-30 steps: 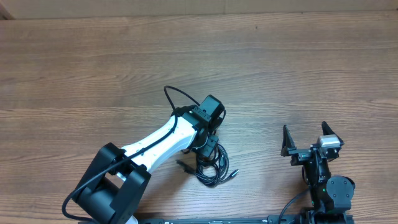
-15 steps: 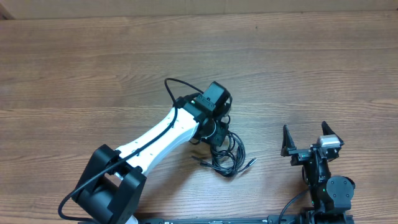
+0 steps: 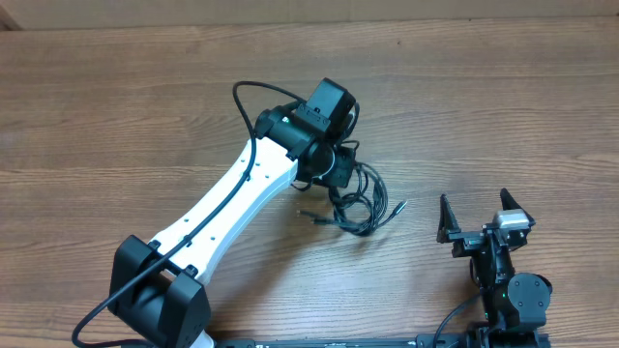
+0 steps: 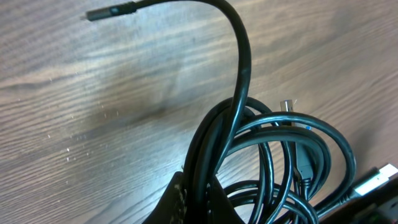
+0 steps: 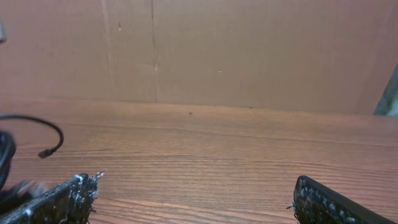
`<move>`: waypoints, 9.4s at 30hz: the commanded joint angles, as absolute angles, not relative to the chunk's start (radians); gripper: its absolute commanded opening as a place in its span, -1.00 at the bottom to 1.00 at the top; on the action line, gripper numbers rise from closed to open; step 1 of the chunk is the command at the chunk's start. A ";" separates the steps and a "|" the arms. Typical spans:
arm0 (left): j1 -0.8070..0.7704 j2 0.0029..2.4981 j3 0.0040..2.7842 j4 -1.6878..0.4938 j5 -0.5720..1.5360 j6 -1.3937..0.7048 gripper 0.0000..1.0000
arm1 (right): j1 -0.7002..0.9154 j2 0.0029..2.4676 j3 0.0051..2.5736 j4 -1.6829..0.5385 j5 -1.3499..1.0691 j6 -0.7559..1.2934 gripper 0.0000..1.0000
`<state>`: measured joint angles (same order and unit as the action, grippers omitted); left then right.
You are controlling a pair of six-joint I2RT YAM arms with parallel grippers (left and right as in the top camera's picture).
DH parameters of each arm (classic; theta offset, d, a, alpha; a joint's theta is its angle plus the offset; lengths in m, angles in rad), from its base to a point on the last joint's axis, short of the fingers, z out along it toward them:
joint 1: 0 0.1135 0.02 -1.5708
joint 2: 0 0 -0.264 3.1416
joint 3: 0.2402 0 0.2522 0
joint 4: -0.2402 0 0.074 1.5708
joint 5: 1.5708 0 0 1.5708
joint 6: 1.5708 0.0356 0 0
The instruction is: Untangle cables
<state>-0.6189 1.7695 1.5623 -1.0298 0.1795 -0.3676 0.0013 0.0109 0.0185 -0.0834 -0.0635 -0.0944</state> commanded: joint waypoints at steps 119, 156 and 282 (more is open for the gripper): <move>-0.469 1.771 1.613 -0.926 0.691 -0.745 -0.92 | -0.001 0.703 0.878 -0.953 -0.534 0.561 -0.89; -0.506 1.771 1.613 -0.748 0.707 -0.203 -0.92 | -0.001 0.703 0.877 -0.894 -0.335 0.388 0.27; -0.632 1.771 1.613 -1.107 0.736 0.307 -0.92 | 0.000 1.009 0.878 -0.344 -0.413 0.025 -0.92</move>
